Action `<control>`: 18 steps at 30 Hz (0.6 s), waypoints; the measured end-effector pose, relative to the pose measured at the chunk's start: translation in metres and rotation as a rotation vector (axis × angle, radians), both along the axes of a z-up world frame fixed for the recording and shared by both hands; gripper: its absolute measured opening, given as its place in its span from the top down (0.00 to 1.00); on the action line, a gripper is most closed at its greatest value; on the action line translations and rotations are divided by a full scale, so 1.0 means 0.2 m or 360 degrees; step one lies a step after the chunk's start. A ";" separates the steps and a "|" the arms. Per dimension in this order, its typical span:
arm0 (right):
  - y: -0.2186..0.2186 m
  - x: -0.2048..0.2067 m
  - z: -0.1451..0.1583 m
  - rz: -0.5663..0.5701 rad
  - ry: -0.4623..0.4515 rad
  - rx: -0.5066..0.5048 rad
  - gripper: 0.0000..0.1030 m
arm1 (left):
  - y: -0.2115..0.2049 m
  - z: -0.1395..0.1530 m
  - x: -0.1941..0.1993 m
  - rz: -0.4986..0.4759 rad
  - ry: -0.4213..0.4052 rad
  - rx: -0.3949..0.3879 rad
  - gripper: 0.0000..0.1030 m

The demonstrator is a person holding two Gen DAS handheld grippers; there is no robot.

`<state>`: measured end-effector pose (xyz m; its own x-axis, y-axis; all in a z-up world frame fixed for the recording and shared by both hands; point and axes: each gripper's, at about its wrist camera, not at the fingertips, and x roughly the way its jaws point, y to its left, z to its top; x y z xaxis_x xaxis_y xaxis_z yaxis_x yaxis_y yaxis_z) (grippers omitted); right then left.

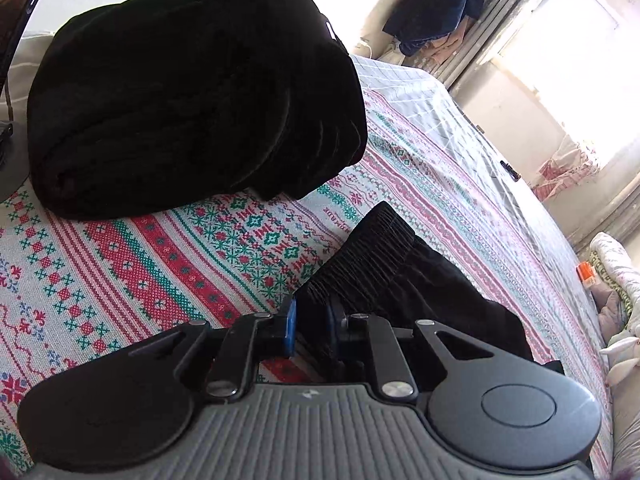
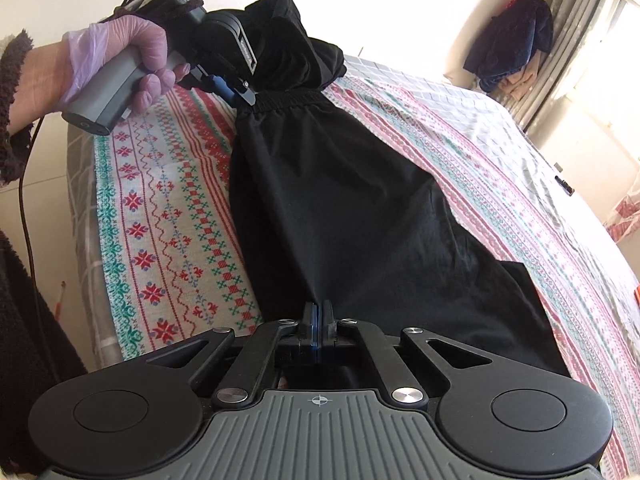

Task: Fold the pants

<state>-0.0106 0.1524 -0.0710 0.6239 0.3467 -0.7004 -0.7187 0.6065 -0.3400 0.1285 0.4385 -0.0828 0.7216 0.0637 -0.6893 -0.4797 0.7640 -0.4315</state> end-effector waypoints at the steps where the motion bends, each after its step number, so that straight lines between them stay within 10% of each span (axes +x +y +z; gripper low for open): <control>1: 0.01 0.00 -0.02 0.0001 0.0016 -0.0013 1.00 | -0.01 0.00 0.00 -0.0004 0.0016 0.0026 0.58; 5: 0.03 0.00 -0.10 -0.0019 0.0104 -0.0063 0.99 | -0.06 0.02 0.02 -0.0041 0.0072 0.0177 0.53; 9: -0.01 0.01 -0.08 -0.0055 0.0233 0.0038 0.88 | -0.13 0.08 -0.02 0.0069 -0.0020 0.0432 0.24; 11: -0.08 0.03 -0.03 -0.0092 0.0312 0.0170 0.62 | -0.17 0.13 -0.06 0.0089 -0.0141 0.0528 0.17; 13: -0.16 0.07 0.04 -0.0152 0.0329 0.0288 0.46 | -0.22 0.16 -0.07 0.0048 -0.0231 0.0568 0.17; 18: -0.35 0.30 0.16 -0.0387 0.0283 0.0460 0.45 | -0.37 0.15 0.02 -0.0123 -0.0342 0.0598 0.15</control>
<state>0.0497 0.0817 -0.0386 0.5898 0.4023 -0.7002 -0.5751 0.8180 -0.0144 0.1326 0.3645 -0.0520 0.8586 0.2215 -0.4623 -0.3445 0.9171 -0.2003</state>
